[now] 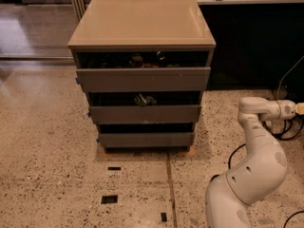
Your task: Place redbull can into top drawer
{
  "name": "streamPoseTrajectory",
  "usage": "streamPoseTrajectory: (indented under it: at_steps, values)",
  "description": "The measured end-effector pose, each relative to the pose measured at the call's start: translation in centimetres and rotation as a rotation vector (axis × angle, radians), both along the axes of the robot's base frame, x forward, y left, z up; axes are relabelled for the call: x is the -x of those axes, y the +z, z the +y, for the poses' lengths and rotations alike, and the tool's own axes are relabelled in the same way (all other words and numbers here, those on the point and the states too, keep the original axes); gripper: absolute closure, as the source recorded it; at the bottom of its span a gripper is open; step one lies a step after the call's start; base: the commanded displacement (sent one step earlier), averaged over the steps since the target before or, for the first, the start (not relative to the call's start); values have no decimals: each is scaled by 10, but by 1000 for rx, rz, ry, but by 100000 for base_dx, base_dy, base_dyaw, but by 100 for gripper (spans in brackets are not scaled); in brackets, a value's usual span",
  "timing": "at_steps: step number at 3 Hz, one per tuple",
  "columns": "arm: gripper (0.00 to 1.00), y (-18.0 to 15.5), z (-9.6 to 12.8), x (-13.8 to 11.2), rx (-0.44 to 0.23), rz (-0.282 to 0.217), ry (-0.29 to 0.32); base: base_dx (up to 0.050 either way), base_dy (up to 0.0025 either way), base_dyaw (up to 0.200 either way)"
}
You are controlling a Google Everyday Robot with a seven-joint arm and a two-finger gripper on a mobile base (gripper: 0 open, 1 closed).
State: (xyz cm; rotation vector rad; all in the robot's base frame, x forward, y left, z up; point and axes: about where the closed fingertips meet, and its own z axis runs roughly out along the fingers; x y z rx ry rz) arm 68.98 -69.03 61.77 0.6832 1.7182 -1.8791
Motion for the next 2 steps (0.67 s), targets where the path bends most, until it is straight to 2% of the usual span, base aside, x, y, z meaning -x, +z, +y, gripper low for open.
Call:
streamPoseTrajectory:
  at_steps: [1, 2]
  values:
    - [0, 0, 0, 0, 0, 0, 0, 0, 0, 0]
    - [0, -1, -11, -9, -87, 32, 52, 0, 0, 0]
